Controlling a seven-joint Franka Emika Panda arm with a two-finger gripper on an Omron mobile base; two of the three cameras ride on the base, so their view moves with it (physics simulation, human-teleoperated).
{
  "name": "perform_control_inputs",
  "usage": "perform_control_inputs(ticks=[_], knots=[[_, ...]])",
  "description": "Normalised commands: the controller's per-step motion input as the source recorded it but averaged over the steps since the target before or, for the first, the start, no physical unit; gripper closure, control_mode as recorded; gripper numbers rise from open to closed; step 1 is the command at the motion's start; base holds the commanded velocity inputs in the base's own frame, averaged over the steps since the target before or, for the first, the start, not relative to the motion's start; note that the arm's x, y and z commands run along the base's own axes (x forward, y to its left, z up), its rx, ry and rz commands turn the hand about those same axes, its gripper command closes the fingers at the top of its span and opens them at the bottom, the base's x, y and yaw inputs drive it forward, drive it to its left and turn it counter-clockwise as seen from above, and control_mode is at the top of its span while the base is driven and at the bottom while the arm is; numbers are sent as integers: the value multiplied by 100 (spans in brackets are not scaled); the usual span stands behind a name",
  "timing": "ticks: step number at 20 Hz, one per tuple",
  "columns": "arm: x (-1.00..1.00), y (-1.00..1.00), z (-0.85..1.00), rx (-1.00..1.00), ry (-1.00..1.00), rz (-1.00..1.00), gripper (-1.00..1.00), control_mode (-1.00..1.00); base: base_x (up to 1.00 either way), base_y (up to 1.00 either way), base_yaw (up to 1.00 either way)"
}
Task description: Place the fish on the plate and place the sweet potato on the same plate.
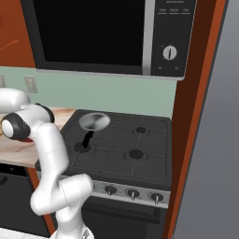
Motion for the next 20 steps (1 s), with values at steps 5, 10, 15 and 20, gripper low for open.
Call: perform_control_inputs(ticks=[5, 10, 15, 20], knots=[[5, 0, -19, 2, 0, 0, 100, -100, 0, 0, 0], [14, -6, -29, 5, 0, 0, 100, -100, 0, 0, 0], [16, -3, -25, 7, 0, 0, 100, -100, 0, 0, 0], [24, 5, -19, 9, 0, 0, 100, -100, 0, 0, 0]])
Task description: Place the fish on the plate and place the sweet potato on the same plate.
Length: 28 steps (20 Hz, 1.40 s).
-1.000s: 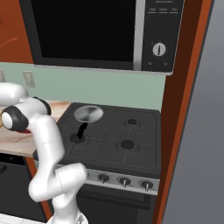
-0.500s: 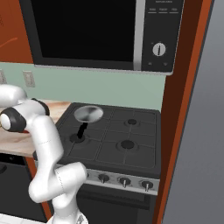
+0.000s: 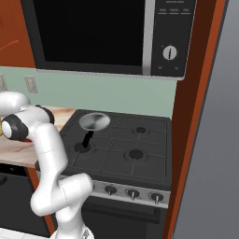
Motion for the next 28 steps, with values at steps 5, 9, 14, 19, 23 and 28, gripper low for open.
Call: perform_control_inputs(ticks=[5, 9, 14, 19, 23, 28], knots=[[27, 7, -18, 2, 0, 0, 100, -100, 0, 0, 0], [29, 15, -15, 0, 0, 0, 100, -100, 0, 0, 0], [21, 23, -2, 0, 3, 0, 100, -100, 0, 0, 0], [17, 26, 0, 1, 9, 1, 100, -100, 0, 0, 0], [11, 21, -5, 0, 10, 2, 100, -100, 0, 0, 0], [2, 16, -7, 0, 2, 3, 100, -100, 0, 0, 0]])
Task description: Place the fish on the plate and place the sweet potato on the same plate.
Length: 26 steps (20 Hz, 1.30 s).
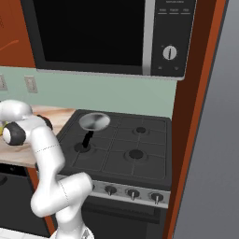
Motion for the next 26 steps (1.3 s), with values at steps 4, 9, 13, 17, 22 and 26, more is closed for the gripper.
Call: perform_control_inputs(ticks=[4, 9, 13, 17, 22, 26], knots=[[0, 9, -16, 0, 0, 2, 100, -100, 0, 0, 0], [0, 2, -18, 0, 0, 0, 100, -100, 0, 0, 0], [0, -1, -14, 0, 0, 0, 100, -100, 0, 0, 0], [3, 0, -13, 0, 0, 0, 100, -100, 0, 0, 0], [7, 0, -11, 0, 0, 1, 100, -100, 0, 0, 0], [6, 0, -14, 0, 0, 1, 100, -100, 0, 0, 0]])
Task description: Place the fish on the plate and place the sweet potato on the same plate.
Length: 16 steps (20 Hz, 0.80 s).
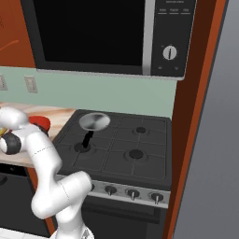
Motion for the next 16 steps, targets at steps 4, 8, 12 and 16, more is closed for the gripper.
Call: perform_control_inputs(ticks=[4, 8, 12, 16], knots=[[7, 0, -12, 0, 0, 1, 100, -100, 0, 0, 0], [8, 0, -12, 0, 0, 1, 100, -100, 0, 0, 0], [10, 2, -6, 0, 0, 0, 100, -100, 0, 0, 0], [10, 5, -3, 0, 0, 0, 100, -100, 0, 0, 0]])
